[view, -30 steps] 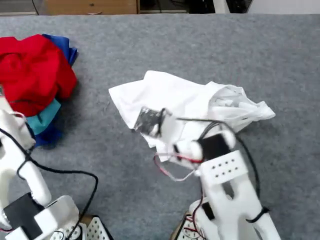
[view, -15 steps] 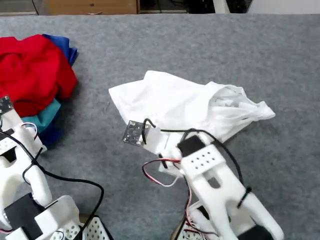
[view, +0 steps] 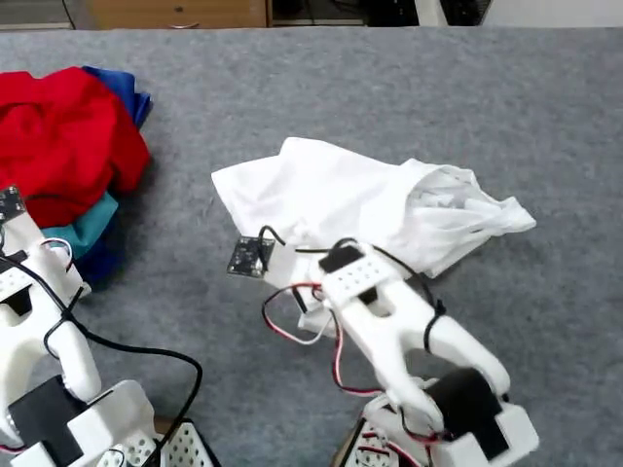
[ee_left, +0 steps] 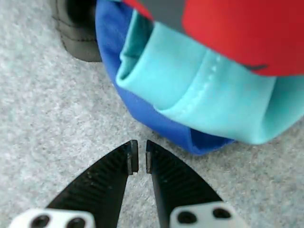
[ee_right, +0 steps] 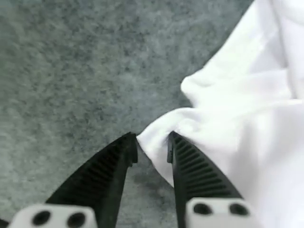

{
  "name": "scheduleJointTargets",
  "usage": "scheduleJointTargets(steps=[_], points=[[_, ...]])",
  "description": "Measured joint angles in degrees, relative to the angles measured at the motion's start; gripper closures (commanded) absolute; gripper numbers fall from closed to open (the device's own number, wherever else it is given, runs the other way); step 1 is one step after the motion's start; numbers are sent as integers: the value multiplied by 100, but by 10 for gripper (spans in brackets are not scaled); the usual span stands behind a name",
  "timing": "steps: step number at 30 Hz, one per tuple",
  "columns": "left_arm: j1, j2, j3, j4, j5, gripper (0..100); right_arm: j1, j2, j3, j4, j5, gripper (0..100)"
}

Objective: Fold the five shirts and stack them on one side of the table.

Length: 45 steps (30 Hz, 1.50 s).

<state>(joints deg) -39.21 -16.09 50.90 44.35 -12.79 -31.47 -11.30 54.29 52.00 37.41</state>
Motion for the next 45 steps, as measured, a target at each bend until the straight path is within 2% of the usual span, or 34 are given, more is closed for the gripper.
scheduleJointTargets(steps=[6, 11, 14, 18, 22, 28, 35, 40, 45], points=[[0, 0, 0, 0, 0, 950, 123, 580, -563, 149, 105, 998], [0, 0, 0, 0, 0, 950, 308, 730, -835, 290, 123, 998], [0, 0, 0, 0, 0, 950, 668, 738, -1327, 765, 123, 998], [0, 0, 18, 0, 0, 950, 1073, 492, -2690, 2048, 97, 998], [0, 0, 44, 0, -114, 950, 1081, 158, -4492, 3411, -352, 998], [0, 0, 79, 0, -158, 950, 237, 211, -7552, 4826, -1073, 998], [0, 0, 79, 0, -158, 950, -299, 826, -10593, 4932, -1785, 998], [0, 0, 79, 0, -158, 951, -659, 879, -11965, 4905, -1829, 998], [0, 0, 79, 0, -158, 950, -571, 879, -12879, 4563, -1829, 998]])
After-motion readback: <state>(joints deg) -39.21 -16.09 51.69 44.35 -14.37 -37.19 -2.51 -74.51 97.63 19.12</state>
